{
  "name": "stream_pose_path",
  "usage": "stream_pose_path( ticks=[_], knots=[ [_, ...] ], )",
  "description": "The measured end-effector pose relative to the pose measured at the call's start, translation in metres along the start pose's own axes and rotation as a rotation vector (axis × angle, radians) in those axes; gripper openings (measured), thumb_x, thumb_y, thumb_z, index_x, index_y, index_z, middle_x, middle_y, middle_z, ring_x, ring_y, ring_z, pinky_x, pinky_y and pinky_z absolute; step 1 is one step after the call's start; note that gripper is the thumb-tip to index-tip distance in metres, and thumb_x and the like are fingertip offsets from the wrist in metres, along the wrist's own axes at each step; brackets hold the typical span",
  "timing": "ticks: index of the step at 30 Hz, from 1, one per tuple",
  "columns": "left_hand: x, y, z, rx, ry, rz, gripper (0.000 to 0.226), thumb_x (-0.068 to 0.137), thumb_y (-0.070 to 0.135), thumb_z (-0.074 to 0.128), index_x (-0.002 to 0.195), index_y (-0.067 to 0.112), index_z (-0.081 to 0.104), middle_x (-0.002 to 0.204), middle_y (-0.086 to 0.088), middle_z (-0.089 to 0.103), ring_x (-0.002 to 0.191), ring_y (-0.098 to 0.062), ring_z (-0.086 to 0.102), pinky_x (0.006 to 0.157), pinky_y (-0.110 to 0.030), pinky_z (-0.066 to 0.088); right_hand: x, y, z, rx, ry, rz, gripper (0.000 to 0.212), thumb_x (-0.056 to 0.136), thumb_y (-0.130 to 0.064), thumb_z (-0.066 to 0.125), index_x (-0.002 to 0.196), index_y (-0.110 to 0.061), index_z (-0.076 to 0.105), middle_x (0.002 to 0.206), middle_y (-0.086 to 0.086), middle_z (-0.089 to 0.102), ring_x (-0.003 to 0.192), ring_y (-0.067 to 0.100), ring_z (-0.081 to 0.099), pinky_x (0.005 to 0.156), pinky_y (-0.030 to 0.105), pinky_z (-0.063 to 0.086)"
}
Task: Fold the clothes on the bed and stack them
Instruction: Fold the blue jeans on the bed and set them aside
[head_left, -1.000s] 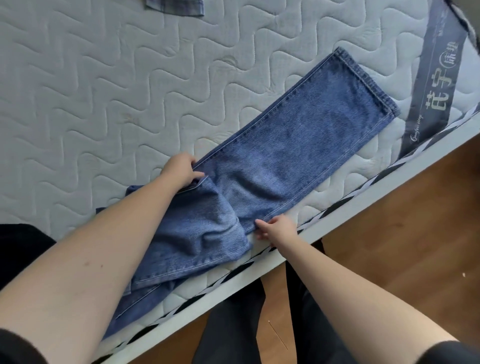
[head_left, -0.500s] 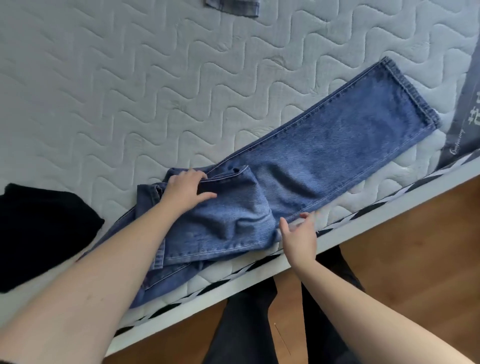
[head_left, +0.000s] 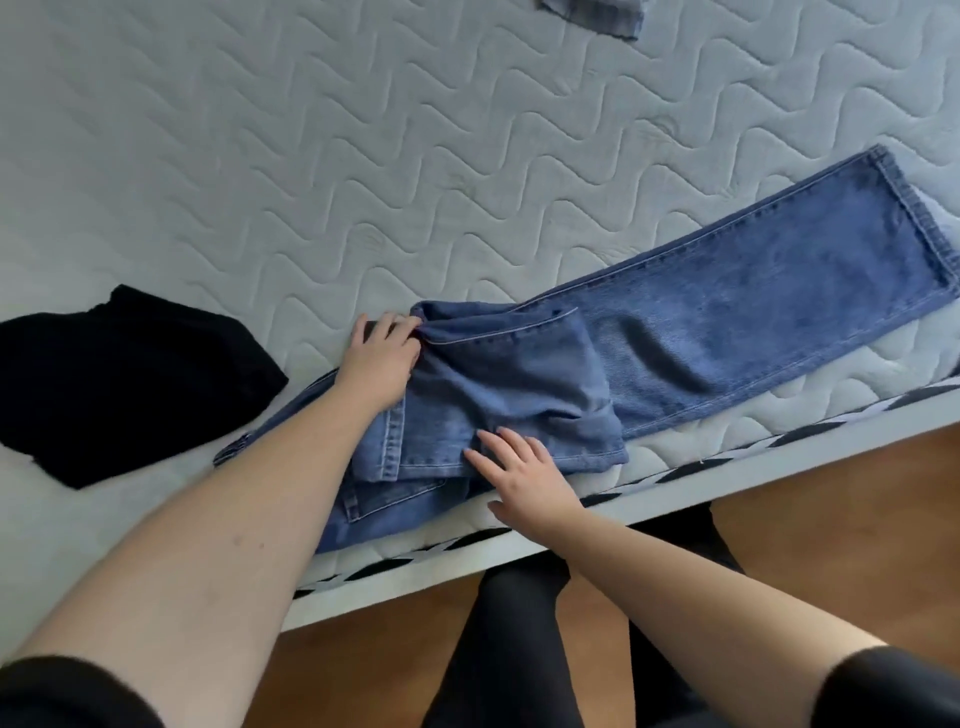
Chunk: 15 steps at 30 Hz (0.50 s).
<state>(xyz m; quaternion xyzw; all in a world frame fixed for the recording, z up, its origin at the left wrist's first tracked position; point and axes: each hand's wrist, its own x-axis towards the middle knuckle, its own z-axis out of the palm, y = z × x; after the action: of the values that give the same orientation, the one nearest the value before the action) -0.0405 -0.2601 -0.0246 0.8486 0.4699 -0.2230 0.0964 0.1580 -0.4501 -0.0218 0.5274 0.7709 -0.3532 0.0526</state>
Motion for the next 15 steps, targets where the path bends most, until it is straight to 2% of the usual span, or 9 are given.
stream_pose_path(
  ticks=[1, 3, 5, 7, 8, 10, 12, 14, 15],
  knots=[
    [-0.001, -0.002, 0.004, -0.056, 0.020, -0.003, 0.025, 0.087, 0.015, 0.063, 0.110, 0.019, 0.055, 0.157, 0.004, 0.025, 0.142, -0.022, 0.022, 0.112, -0.049, 0.024, 0.008, -0.007, 0.002, -0.016, 0.015, -0.036, 0.073, 0.090, -0.030, 0.059, 0.153, -0.023, 0.022, 0.161, 0.006, 0.017, 0.147, 0.027, 0.013, 0.117, 0.043, 0.012],
    [-0.003, -0.002, 0.009, -0.284, 0.099, -0.054, 0.040, 0.080, 0.005, 0.070, 0.115, 0.014, 0.051, 0.157, -0.003, 0.023, 0.134, -0.028, 0.032, 0.106, -0.047, 0.036, 0.025, -0.023, 0.008, -0.021, 0.093, -0.089, 0.069, 0.090, -0.024, 0.057, 0.152, -0.018, 0.028, 0.157, 0.007, 0.026, 0.144, 0.029, 0.022, 0.116, 0.045, 0.020],
    [-0.006, -0.001, 0.013, -0.512, 0.192, -0.211, 0.048, 0.077, -0.002, 0.069, 0.119, 0.011, 0.049, 0.147, -0.012, 0.029, 0.117, -0.033, 0.047, 0.100, -0.043, 0.042, 0.041, -0.041, 0.012, -0.002, 0.143, -0.084, 0.065, 0.090, -0.023, 0.056, 0.150, -0.014, 0.031, 0.153, 0.009, 0.034, 0.140, 0.031, 0.029, 0.113, 0.046, 0.026],
    [-0.010, -0.004, 0.013, -0.672, 0.214, -0.363, 0.045, 0.081, -0.001, 0.065, 0.121, 0.011, 0.049, 0.127, -0.014, 0.048, 0.105, -0.033, 0.056, 0.094, -0.039, 0.046, 0.057, -0.056, 0.016, 0.037, 0.139, -0.002, 0.068, 0.089, -0.035, 0.059, 0.148, -0.013, 0.033, 0.145, 0.010, 0.038, 0.135, 0.033, 0.034, 0.109, 0.045, 0.028],
    [-0.012, -0.007, 0.013, -0.707, 0.174, -0.392, 0.041, 0.084, 0.001, 0.063, 0.122, 0.011, 0.051, 0.118, -0.012, 0.055, 0.102, -0.031, 0.058, 0.092, -0.038, 0.046, 0.064, -0.062, 0.018, 0.069, 0.131, 0.071, 0.072, 0.087, -0.045, 0.060, 0.146, -0.014, 0.035, 0.141, 0.009, 0.039, 0.132, 0.033, 0.035, 0.107, 0.045, 0.028],
    [-0.017, -0.016, 0.010, -0.676, 0.077, -0.380, 0.029, 0.090, 0.004, 0.060, 0.118, 0.013, 0.060, 0.110, -0.010, 0.062, 0.101, -0.029, 0.059, 0.091, -0.035, 0.045, 0.077, -0.073, 0.018, 0.152, 0.117, 0.229, 0.077, 0.082, -0.067, 0.054, 0.141, -0.021, 0.040, 0.136, 0.006, 0.040, 0.127, 0.030, 0.035, 0.107, 0.046, 0.026],
    [-0.022, -0.027, 0.002, -0.646, 0.013, -0.336, 0.022, 0.094, 0.008, 0.058, 0.111, 0.014, 0.068, 0.110, -0.009, 0.065, 0.102, -0.026, 0.060, 0.090, -0.029, 0.043, 0.088, -0.081, 0.016, 0.261, 0.077, 0.329, 0.081, 0.074, -0.082, 0.046, 0.137, -0.030, 0.043, 0.133, 0.003, 0.039, 0.126, 0.028, 0.033, 0.107, 0.048, 0.021],
    [-0.031, -0.033, -0.015, -0.674, -0.033, -0.287, 0.020, 0.096, 0.011, 0.055, 0.106, 0.017, 0.072, 0.107, -0.003, 0.068, 0.096, -0.018, 0.062, 0.082, -0.018, 0.040, 0.093, -0.089, 0.011, 0.353, 0.015, 0.393, 0.089, 0.067, -0.089, 0.041, 0.136, -0.033, 0.043, 0.135, 0.002, 0.038, 0.128, 0.027, 0.031, 0.108, 0.050, 0.018],
    [-0.036, -0.034, -0.025, -0.722, -0.038, -0.276, 0.021, 0.097, 0.013, 0.055, 0.102, 0.021, 0.073, 0.099, 0.003, 0.069, 0.087, -0.011, 0.061, 0.075, -0.011, 0.039, 0.095, -0.092, 0.007, 0.371, -0.013, 0.443, 0.092, 0.065, -0.091, 0.040, 0.136, -0.033, 0.043, 0.136, 0.002, 0.039, 0.129, 0.028, 0.031, 0.107, 0.051, 0.018]
  ],
)
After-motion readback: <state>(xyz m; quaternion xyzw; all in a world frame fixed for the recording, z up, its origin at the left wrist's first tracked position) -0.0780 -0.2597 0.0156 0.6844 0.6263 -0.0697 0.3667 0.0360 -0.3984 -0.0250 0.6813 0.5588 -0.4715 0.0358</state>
